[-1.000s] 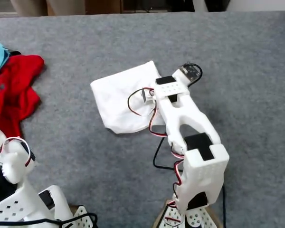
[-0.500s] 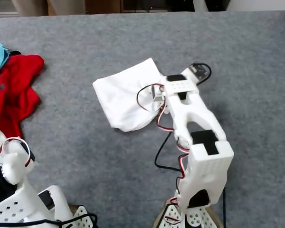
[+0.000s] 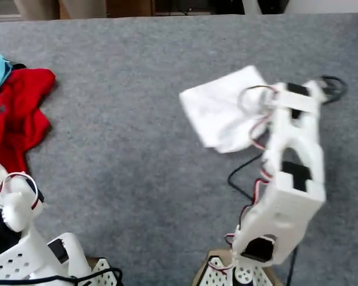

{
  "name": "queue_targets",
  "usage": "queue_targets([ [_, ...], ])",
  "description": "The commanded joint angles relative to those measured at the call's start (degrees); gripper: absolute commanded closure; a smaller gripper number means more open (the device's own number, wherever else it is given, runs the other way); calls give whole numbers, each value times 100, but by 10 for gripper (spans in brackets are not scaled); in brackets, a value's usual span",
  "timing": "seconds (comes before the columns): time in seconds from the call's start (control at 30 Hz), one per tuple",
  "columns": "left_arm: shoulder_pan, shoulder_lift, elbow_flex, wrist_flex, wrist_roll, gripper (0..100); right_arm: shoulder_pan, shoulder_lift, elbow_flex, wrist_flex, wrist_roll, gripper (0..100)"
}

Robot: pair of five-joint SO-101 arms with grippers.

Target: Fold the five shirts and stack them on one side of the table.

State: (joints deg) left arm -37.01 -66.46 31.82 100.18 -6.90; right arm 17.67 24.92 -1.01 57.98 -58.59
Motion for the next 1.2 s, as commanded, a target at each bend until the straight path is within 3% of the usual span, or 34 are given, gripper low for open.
queue_targets([
  [0.0, -26, 4, -62, -70, -44, 981, 1051, -462, -382, 53, 264, 993],
  [0.37, -18, 4, -62, -70, -352, 981, 4382, -470, -426, 18, 1433, 993],
  [0.6, -18, 4, -62, -70, -352, 981, 6062, -435, -831, 26, 2154, 993],
  [0.9, -18, 4, -62, -70, -360, 981, 7134, -391, -884, 53, 2681, 993],
  [1.17, -18, 4, -62, -70, -360, 981, 7398, 40, -892, 62, 2681, 991],
])
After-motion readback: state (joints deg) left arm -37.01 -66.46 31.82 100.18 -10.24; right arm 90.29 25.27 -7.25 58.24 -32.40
